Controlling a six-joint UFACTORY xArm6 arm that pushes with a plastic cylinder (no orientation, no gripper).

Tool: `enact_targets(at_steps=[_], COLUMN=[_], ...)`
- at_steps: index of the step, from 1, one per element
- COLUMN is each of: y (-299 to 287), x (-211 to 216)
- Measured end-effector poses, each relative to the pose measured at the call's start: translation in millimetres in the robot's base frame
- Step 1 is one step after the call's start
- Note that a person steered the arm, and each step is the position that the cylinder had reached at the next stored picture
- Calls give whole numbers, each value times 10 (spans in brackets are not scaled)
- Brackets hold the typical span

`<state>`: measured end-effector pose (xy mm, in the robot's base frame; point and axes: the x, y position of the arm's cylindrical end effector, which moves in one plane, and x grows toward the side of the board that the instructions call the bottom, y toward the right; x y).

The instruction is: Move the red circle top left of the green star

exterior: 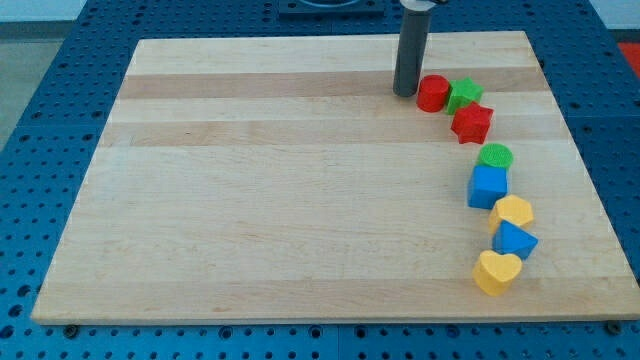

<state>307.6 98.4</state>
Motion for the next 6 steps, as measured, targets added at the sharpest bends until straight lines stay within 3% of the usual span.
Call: enact_targets(at_steps=[3, 4, 6], y=[-171, 163, 267], x=[456, 456, 184])
